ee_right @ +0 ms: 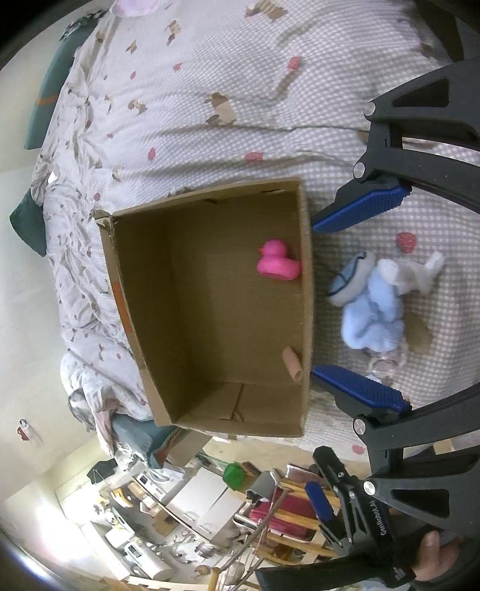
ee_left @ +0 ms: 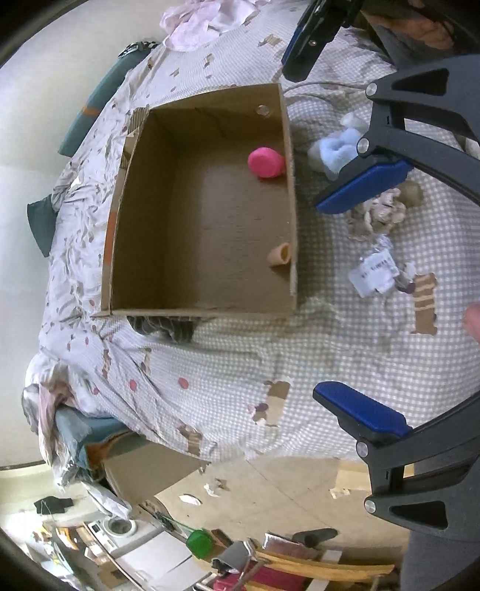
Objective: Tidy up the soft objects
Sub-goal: 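Withdraw both grippers from the box toward the remaining items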
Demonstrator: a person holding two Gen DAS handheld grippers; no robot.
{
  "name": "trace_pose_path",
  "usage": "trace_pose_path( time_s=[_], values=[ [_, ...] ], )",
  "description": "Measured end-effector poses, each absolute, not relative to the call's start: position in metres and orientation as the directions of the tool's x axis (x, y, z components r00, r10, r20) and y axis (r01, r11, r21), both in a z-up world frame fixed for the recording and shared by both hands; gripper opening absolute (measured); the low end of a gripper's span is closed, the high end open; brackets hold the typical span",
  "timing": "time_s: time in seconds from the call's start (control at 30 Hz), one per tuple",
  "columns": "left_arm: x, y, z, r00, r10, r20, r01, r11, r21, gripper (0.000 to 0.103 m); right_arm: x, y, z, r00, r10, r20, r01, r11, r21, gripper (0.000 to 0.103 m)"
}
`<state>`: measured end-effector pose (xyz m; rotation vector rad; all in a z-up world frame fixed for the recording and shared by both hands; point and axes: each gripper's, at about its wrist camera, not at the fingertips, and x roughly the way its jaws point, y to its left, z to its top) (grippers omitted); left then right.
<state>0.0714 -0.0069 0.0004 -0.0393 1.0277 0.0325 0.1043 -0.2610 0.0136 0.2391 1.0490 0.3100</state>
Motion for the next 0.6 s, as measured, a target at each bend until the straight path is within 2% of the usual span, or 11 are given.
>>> trace_pose_path(
  time_s=[0.3,0.47,0.6],
  values=[
    [0.047,0.001,-0.003,0.508,0.006,-0.861,-0.065,0.997,-0.032,0.091,0.075,-0.272,0.009,0.459,0.339,-0.821,-0.096,0.938,0.333,0.078],
    [0.047,0.009,-0.013,0.488,0.046,-0.872,-0.108,0.994,-0.008,0.091,0.073,-0.278,-0.001,0.436,0.316,-0.842,-0.078,0.946,0.315,0.078],
    [0.054,0.021,-0.026,0.45,0.034,-0.893,-0.167,0.985,-0.047,0.091,0.075,-0.286,-0.005,0.436,0.299,-0.849,-0.038,0.948,0.315,0.078]
  ],
)
